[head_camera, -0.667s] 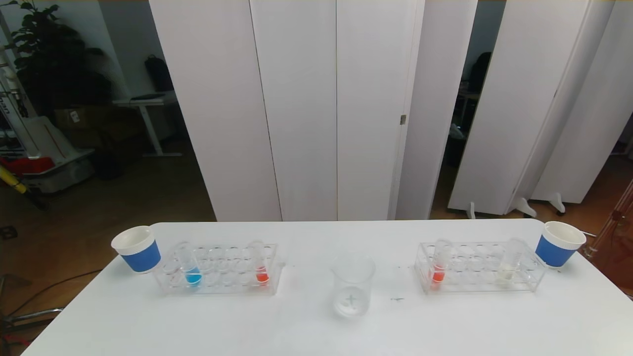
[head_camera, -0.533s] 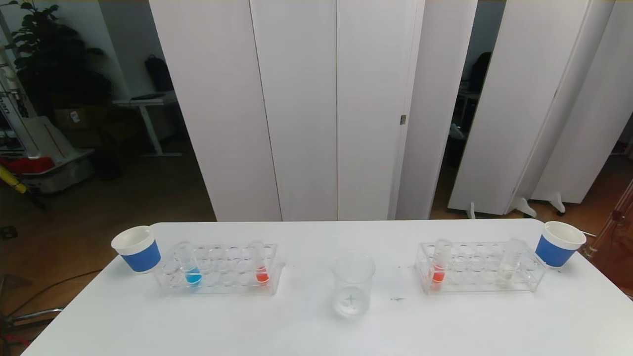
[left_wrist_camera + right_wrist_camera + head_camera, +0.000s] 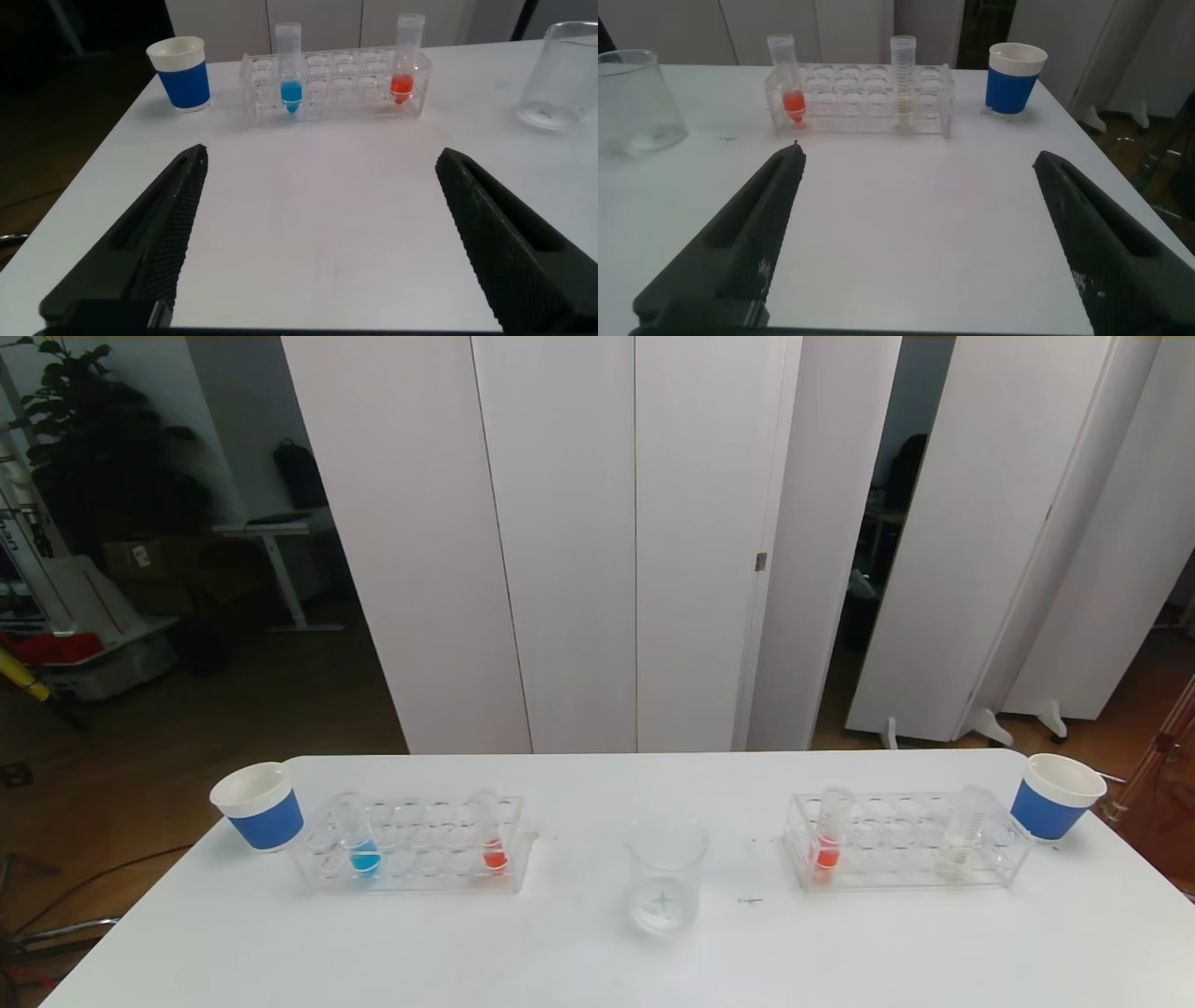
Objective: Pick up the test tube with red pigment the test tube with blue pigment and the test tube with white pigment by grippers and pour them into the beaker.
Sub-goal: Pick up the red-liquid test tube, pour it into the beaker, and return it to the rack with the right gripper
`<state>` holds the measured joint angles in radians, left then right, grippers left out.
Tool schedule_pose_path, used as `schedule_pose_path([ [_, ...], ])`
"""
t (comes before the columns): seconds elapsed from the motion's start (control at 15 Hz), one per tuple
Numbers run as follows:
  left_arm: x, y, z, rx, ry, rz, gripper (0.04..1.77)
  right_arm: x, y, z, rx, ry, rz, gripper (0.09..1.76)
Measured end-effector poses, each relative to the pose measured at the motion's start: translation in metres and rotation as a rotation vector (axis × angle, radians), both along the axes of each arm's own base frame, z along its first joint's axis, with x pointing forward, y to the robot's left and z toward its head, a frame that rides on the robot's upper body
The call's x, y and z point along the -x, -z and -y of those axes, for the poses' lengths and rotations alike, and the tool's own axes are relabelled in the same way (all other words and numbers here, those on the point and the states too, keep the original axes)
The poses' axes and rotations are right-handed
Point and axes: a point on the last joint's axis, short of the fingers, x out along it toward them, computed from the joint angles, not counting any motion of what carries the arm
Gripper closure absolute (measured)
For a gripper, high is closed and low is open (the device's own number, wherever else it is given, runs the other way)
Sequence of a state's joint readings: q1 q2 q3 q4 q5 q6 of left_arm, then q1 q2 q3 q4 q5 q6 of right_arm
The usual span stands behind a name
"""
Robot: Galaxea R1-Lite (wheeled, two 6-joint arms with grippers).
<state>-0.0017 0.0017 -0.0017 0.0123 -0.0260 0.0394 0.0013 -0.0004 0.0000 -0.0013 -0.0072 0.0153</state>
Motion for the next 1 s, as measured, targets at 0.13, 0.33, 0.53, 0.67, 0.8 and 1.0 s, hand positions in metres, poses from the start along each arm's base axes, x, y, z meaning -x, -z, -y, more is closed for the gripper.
schedule_pose_path([
  [0.13, 0.0000, 0.0000, 0.0000, 0.000, 0.000, 0.000, 0.07, 0.0000, 0.0000, 0.0000, 0.000, 0.000, 0.000, 0.10],
  [0.33, 0.0000, 0.0000, 0.0000, 0.000, 0.000, 0.000, 0.07, 0.0000, 0.0000, 0.0000, 0.000, 0.000, 0.000, 0.10],
  [0.53, 0.0000, 0.0000, 0.0000, 0.000, 0.000, 0.000, 0.07, 0.0000, 0.0000, 0.0000, 0.000, 0.000, 0.000, 0.10],
  [0.67, 0.0000, 0.0000, 0.0000, 0.000, 0.000, 0.000, 0.07, 0.0000, 0.0000, 0.0000, 0.000, 0.000, 0.000, 0.10],
  [0.8, 0.0000, 0.0000, 0.0000, 0.000, 0.000, 0.000, 0.07, 0.0000, 0.0000, 0.0000, 0.000, 0.000, 0.000, 0.10],
  [1.0, 0.0000, 0.0000, 0.0000, 0.000, 0.000, 0.000, 0.07, 0.0000, 0.0000, 0.0000, 0.000, 0.001, 0.000, 0.10],
])
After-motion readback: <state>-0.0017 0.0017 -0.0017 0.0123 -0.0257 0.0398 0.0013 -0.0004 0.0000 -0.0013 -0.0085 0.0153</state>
